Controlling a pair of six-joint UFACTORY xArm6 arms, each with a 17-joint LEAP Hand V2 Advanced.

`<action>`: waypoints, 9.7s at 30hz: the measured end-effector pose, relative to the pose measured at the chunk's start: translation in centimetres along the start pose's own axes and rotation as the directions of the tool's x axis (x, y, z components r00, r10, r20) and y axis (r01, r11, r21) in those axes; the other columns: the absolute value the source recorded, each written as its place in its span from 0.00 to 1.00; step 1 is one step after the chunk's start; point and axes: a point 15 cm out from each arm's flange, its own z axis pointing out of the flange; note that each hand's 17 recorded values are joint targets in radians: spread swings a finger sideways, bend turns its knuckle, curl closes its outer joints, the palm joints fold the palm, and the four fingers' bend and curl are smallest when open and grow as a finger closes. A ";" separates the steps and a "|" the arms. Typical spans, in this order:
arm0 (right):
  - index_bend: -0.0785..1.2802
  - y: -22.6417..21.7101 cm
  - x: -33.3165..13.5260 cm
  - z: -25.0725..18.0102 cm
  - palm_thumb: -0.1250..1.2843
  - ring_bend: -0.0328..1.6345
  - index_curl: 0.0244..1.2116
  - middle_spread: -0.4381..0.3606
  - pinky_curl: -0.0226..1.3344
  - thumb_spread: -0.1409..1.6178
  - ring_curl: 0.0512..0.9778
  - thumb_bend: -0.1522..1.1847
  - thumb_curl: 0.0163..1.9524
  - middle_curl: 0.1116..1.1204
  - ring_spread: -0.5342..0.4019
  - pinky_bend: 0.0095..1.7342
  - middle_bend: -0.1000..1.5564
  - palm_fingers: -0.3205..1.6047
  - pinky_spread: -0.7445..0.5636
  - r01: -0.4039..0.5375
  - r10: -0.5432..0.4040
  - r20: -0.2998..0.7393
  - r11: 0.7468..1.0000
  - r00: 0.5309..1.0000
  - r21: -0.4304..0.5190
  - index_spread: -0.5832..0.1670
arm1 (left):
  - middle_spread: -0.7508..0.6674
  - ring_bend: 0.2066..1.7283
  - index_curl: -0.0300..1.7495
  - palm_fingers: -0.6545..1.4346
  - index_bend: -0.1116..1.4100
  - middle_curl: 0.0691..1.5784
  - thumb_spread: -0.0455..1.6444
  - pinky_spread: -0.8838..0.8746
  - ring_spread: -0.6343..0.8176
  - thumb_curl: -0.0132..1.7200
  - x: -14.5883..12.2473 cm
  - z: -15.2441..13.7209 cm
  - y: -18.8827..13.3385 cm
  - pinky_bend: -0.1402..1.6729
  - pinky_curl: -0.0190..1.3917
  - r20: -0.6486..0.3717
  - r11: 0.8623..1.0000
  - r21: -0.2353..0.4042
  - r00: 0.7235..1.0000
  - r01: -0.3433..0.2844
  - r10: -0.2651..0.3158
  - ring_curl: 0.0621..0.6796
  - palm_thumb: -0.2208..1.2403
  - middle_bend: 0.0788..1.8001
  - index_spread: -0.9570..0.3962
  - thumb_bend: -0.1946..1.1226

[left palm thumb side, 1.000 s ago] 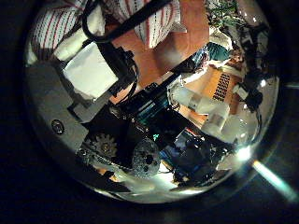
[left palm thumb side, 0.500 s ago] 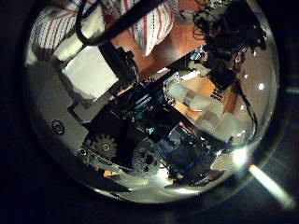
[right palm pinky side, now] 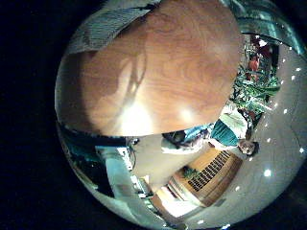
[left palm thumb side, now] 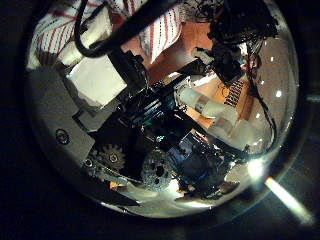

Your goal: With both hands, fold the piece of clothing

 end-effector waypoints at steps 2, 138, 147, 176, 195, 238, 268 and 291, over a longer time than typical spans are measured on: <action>0.19 -0.3 0.0 0.0 0.42 0.42 0.26 0.44 0.16 0.73 0.22 0.10 0.14 0.29 0.50 0.30 0.25 0.33 0.73 -0.001 0.001 0.001 1.000 1.000 0.011 0.41 | 0.04 0.78 0.80 0.81 0.20 0.72 0.66 0.18 0.13 0.32 0.0 0.0 0.0 0.77 0.49 0.000 1.000 -0.002 1.000 -0.001 0.001 0.72 0.73 0.40 0.16 0.14; 0.17 -3.5 1.8 0.8 0.43 0.32 0.23 0.41 0.25 0.69 0.23 0.08 0.16 0.26 0.61 0.29 0.21 0.21 0.79 0.245 -0.245 0.018 0.964 0.969 -0.100 0.27 | 0.61 0.32 0.37 0.38 0.19 0.26 0.72 0.65 0.56 0.20 -10.6 2.2 2.5 0.28 0.34 -0.147 0.984 0.127 0.983 0.125 -0.106 0.36 0.48 0.06 0.69 0.13; 0.17 -3.7 4.0 3.1 0.36 0.30 0.22 0.43 0.24 0.66 0.23 0.09 0.15 0.25 0.62 0.28 0.20 0.22 0.79 0.203 -0.216 -0.055 0.962 0.975 -0.182 0.27 | 0.62 0.30 0.34 0.39 0.19 0.24 0.71 0.66 0.58 0.20 -10.3 3.0 4.6 0.28 0.32 -0.136 0.988 0.119 0.987 0.101 -0.085 0.34 0.48 0.06 0.70 0.13; 0.30 -7.7 5.5 3.7 0.75 0.62 0.34 0.16 0.30 0.64 0.45 0.12 0.21 0.48 0.22 0.51 0.45 0.81 0.18 0.162 -0.165 -0.104 0.986 0.981 -0.036 0.15 | 0.62 0.28 0.29 0.41 0.20 0.19 0.72 0.66 0.58 0.20 -8.1 4.7 4.3 0.27 0.29 -0.137 0.996 0.075 0.990 0.050 -0.040 0.30 0.48 0.06 0.70 0.13; 0.73 -9.0 8.2 0.6 0.85 0.81 0.75 0.23 0.53 0.64 0.71 0.11 0.30 0.81 0.30 0.77 0.74 0.70 0.37 0.155 -0.139 -0.201 0.986 0.970 0.066 0.20 | 0.61 0.27 0.28 0.42 0.20 0.18 0.72 0.65 0.58 0.20 -7.8 5.9 4.2 0.26 0.28 -0.149 0.998 0.038 0.988 0.041 -0.035 0.29 0.48 0.06 0.69 0.13; 0.75 -7.9 -8.8 -19.4 0.79 0.85 0.91 0.29 0.67 0.69 0.83 0.10 0.33 0.88 0.31 0.76 0.79 0.65 0.38 0.527 -0.315 -0.760 0.849 0.568 0.042 0.28 | 0.58 0.28 0.29 0.46 0.20 0.19 0.73 0.64 0.49 0.20 -9.7 4.7 11.4 0.23 0.27 -0.327 0.965 0.174 0.936 0.194 -0.129 0.28 0.48 0.06 0.66 0.14; 0.61 -13.4 -20.0 -13.9 0.68 0.81 0.91 0.27 0.63 0.74 0.77 0.09 0.28 0.85 0.30 0.71 0.71 0.65 0.33 0.588 -0.436 -0.446 0.755 0.782 0.292 0.24 | 0.57 0.27 0.31 0.46 0.20 0.21 0.73 0.62 0.48 0.20 -14.9 7.9 14.7 0.23 0.27 -0.385 0.941 0.139 0.892 0.307 -0.234 0.28 0.51 0.06 0.65 0.14; 0.16 -9.4 -13.5 -19.4 0.58 0.58 0.28 0.30 0.46 0.69 0.39 0.10 0.22 0.35 0.40 0.63 0.24 0.16 0.58 0.433 -0.426 -0.145 0.730 0.893 0.529 0.15 | 0.57 0.27 0.31 0.46 0.20 0.22 0.73 0.62 0.48 0.21 -13.5 6.5 12.4 0.23 0.27 -0.374 0.952 0.143 0.905 0.271 -0.201 0.29 0.52 0.06 0.65 0.14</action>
